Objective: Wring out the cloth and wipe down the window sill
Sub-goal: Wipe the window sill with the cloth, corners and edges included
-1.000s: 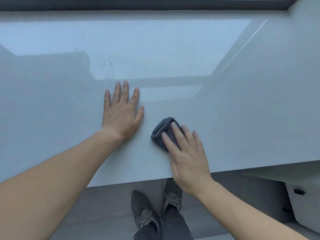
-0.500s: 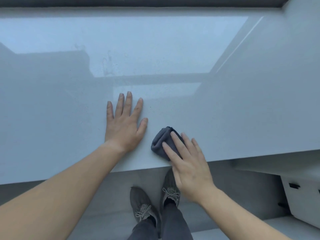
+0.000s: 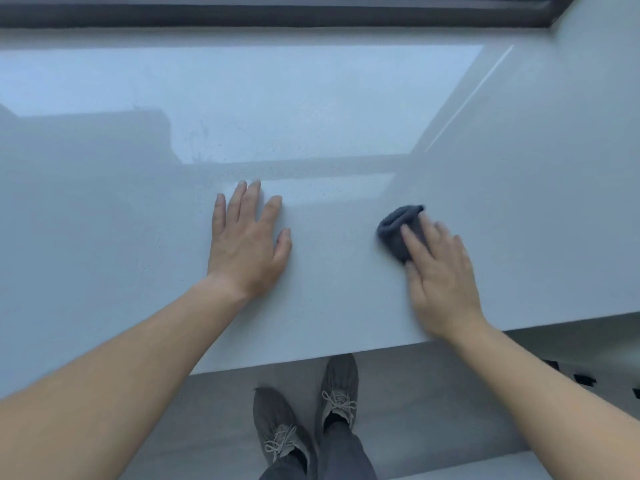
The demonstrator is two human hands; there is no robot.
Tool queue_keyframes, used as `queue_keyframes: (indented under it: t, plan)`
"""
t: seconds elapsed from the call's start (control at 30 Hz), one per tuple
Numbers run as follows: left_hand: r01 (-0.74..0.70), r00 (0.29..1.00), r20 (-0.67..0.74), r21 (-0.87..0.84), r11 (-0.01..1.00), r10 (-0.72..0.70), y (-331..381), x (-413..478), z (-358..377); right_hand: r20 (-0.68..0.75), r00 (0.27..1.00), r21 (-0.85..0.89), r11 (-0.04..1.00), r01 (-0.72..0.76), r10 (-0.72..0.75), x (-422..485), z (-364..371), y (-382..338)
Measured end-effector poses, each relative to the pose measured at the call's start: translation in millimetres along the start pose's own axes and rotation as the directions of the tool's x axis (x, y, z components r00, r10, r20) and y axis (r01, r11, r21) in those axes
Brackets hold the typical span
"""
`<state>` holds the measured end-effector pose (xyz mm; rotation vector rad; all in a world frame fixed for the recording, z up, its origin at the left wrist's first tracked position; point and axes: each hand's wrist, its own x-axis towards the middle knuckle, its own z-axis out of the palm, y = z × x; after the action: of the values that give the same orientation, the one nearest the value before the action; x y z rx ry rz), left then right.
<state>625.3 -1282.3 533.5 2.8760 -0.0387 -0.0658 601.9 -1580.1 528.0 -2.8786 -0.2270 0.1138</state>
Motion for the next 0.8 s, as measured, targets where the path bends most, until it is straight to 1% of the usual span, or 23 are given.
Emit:
queue_keyframes:
  t: [0.03,0.07,0.1,0.13,0.17,0.23,0.27,0.3,0.33,0.37,0.4,0.43,0.47,0.5,0.53,0.6,0.63,0.67,0.7,0.73,0.77,0.8]
  plan:
    - [-0.001,1.000,-0.003,-0.007,1.000,0.001,0,8,0,-0.027,0.991,0.021,0.992,-0.127,0.128,11,1,-8]
    - [0.008,1.000,-0.002,-0.014,1.000,-0.009,1,16,1,-0.048,0.979,0.021,0.980,-0.197,0.197,17,3,-20]
    - [0.028,1.000,0.006,-0.019,0.999,-0.028,3,25,1,-0.060,0.982,0.003,0.984,-0.180,0.180,17,7,-33]
    - [0.053,0.998,0.019,-0.020,0.998,-0.052,4,33,2,-0.046,0.995,-0.016,0.996,-0.089,0.088,13,11,-43]
    - [0.074,0.997,0.033,-0.016,0.997,-0.074,7,42,3,-0.014,0.999,-0.029,0.999,0.037,-0.037,7,14,-47]
    - [0.094,0.994,0.054,-0.002,0.996,-0.094,10,54,5,0.073,0.966,-0.021,0.968,0.249,-0.247,4,14,-37]
    - [0.097,0.994,0.058,0.008,0.995,-0.097,11,58,6,0.091,0.950,-0.026,0.953,0.303,-0.300,14,9,-24]
    - [0.098,0.993,0.057,0.018,0.995,-0.099,11,60,8,0.086,0.952,-0.041,0.953,0.299,-0.295,28,4,-11]
    - [0.100,0.993,0.055,0.022,0.995,-0.101,11,60,9,0.063,0.972,-0.047,0.972,0.229,-0.226,45,1,0]
    - [0.103,0.993,0.054,0.018,0.995,-0.104,11,59,9,0.031,0.994,-0.033,0.993,0.109,-0.108,62,-2,7]
    - [0.107,0.993,0.054,0.010,0.994,-0.107,10,58,10,0.001,1.000,-0.005,1.000,-0.023,0.023,77,-4,7]
    - [0.111,0.993,0.051,0.007,0.994,-0.111,10,58,10,-0.034,0.992,0.009,0.992,-0.124,0.125,86,-2,0]
    - [0.112,0.993,0.048,0.008,0.994,-0.112,9,58,11,-0.064,0.986,-0.002,0.988,-0.154,0.153,90,1,-11]
    - [0.112,0.993,0.047,0.011,0.994,-0.112,10,58,10,-0.073,0.993,-0.022,0.995,-0.099,0.097,88,6,-23]
    - [0.114,0.992,0.048,0.013,0.993,-0.115,10,58,10,-0.045,0.999,-0.038,0.999,0.015,-0.017,83,9,-33]
    - [0.125,0.991,0.047,0.017,0.992,-0.125,11,58,10,0.052,0.968,-0.046,0.968,0.248,-0.246,75,12,-36]
    - [0.129,0.991,0.045,0.018,0.991,-0.130,12,57,10,0.095,0.945,-0.042,0.948,0.316,-0.312,81,9,-29]
    - [0.131,0.990,0.043,0.017,0.991,-0.132,12,58,10,0.109,0.938,-0.050,0.941,0.336,-0.329,93,5,-20]
    - [0.131,0.990,0.041,0.016,0.991,-0.131,12,58,10,0.101,0.952,-0.058,0.953,0.297,-0.291,108,2,-10]
    - [0.131,0.991,0.040,0.013,0.991,-0.131,12,59,10,0.071,0.978,-0.049,0.979,0.200,-0.197,125,-1,-3]
    - [0.129,0.991,0.039,0.010,0.992,-0.130,12,59,10,0.035,0.997,-0.014,0.998,0.069,-0.068,140,-4,0]
    - [0.127,0.991,0.038,0.007,0.992,-0.127,12,59,10,-0.003,0.999,0.018,0.999,-0.051,0.051,150,-4,-4]
